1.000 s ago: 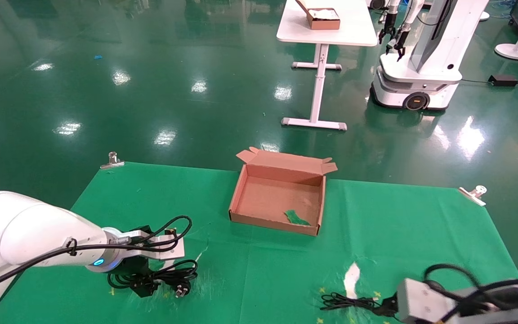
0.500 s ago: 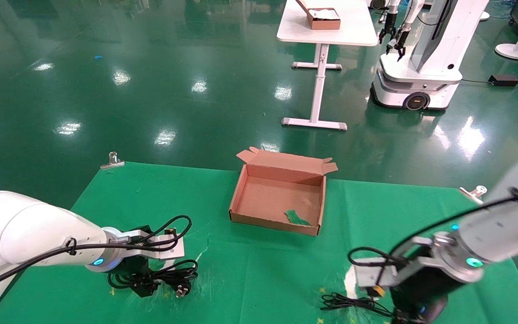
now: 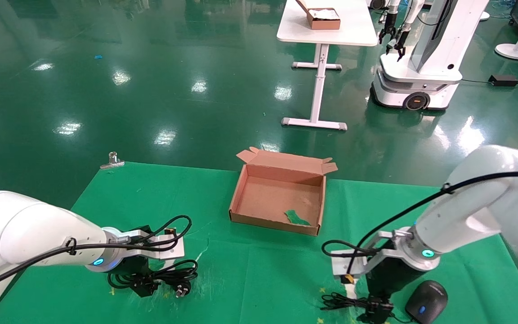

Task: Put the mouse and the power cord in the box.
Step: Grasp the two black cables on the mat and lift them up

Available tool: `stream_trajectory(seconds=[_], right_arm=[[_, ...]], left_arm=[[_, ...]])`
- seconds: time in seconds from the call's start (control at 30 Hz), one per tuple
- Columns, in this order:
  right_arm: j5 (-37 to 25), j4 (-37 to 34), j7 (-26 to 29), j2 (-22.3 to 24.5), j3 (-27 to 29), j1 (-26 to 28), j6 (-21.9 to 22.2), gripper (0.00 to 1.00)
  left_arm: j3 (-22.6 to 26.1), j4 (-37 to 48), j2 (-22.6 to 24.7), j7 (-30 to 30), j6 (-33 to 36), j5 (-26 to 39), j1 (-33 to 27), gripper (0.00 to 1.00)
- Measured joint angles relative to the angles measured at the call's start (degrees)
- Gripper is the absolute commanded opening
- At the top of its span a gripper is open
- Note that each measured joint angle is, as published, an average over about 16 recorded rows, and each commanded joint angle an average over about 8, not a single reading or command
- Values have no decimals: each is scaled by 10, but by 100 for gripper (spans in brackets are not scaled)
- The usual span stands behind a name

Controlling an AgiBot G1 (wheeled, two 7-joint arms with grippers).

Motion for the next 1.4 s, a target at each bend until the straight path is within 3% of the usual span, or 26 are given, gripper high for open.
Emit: stream_trajectory(seconds=[0.07, 0.1, 0.13, 0.33, 0.37, 0.4, 1.4], right_arm=[[0, -20, -9, -8, 1, 0, 13, 100], [1, -29, -12, -12, 1, 0, 18, 96], [1, -37, -15, -15, 1, 0, 23, 83], [2, -68, -27, -26, 2, 2, 41, 8], [3, -70, -28, -27, 2, 2, 42, 0], [3, -72, -28, -27, 2, 3, 43, 0], [3, -66, -29, -26, 2, 1, 42, 0]], left_arm=[[0, 0, 0, 0, 0, 0, 0, 100], [0, 0, 0, 0, 0, 0, 0, 99], [0, 0, 0, 0, 0, 0, 0, 92], [0, 0, 0, 0, 0, 0, 0, 17], [0, 0, 0, 0, 0, 0, 0, 5], [0, 0, 0, 0, 0, 0, 0, 0], [0, 0, 0, 0, 0, 0, 0, 0]])
